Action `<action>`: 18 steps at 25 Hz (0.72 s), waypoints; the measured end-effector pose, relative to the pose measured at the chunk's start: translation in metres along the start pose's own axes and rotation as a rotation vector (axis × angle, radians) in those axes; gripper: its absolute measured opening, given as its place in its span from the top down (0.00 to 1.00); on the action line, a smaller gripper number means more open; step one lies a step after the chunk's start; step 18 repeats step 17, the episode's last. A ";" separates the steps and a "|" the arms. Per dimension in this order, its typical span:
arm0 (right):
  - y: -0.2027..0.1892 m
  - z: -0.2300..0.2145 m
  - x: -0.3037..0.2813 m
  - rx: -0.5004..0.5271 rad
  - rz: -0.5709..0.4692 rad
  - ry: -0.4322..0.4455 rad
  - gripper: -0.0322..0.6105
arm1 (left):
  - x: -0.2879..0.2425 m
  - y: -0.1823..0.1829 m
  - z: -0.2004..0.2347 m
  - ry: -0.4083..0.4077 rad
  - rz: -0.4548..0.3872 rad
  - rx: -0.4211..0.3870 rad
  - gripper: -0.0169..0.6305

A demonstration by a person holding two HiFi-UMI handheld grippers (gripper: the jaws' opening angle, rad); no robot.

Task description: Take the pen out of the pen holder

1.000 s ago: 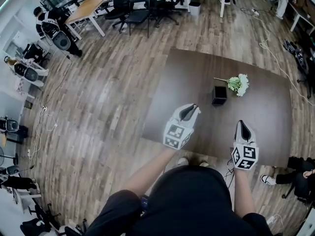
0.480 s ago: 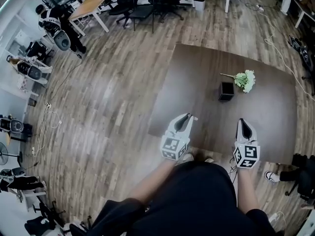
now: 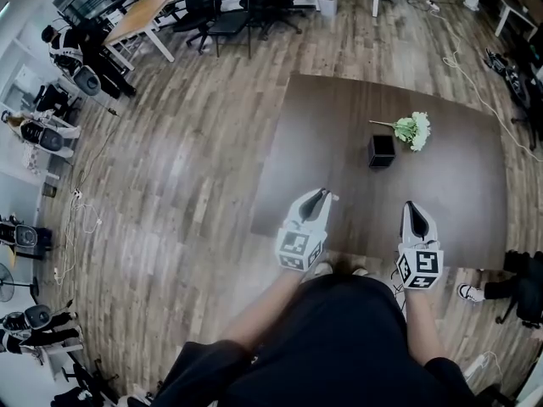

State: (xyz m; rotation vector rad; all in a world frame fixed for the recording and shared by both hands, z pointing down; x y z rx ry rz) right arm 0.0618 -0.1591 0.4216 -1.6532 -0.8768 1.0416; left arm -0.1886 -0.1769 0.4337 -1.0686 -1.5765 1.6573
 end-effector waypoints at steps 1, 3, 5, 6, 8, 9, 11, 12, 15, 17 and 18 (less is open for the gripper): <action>0.000 -0.001 0.001 0.002 -0.003 -0.001 0.95 | -0.002 0.001 -0.001 -0.005 -0.001 0.001 0.90; 0.000 -0.002 0.001 0.006 -0.005 -0.002 0.95 | -0.006 0.004 -0.004 -0.015 -0.007 0.003 0.90; 0.000 -0.003 0.003 0.006 -0.003 -0.004 0.95 | -0.009 0.007 -0.007 -0.024 -0.017 0.003 0.90; 0.000 -0.003 0.003 0.004 -0.002 -0.004 0.95 | -0.010 0.008 -0.008 -0.029 -0.022 0.004 0.90; 0.000 -0.002 0.004 0.006 0.000 -0.004 0.95 | -0.012 0.008 -0.010 -0.037 -0.024 0.006 0.90; 0.000 -0.002 0.004 0.009 0.001 -0.002 0.95 | -0.013 0.008 -0.010 -0.040 -0.022 0.006 0.90; -0.001 -0.002 0.004 0.013 0.000 0.002 0.95 | -0.015 0.007 -0.011 -0.044 -0.016 0.006 0.90; -0.001 -0.002 0.004 0.014 0.000 0.003 0.95 | -0.016 0.006 -0.011 -0.044 -0.015 0.007 0.90; -0.002 -0.002 0.003 0.017 0.001 0.002 0.95 | -0.017 0.004 -0.010 -0.046 -0.015 0.015 0.90; -0.003 -0.002 0.002 0.018 0.003 -0.001 0.95 | -0.018 0.003 -0.009 -0.048 -0.013 0.019 0.90; -0.003 -0.002 0.002 0.018 0.003 -0.001 0.95 | -0.018 0.003 -0.009 -0.048 -0.013 0.019 0.90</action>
Point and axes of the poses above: the fingertips, and each gripper's own axes: x backward along the fingers, z to its left, y out of its top, the point moved 6 cm from there along x, backward along the fingers, and after that the axes turned 9 degrees about -x, right-handed, at the moved point
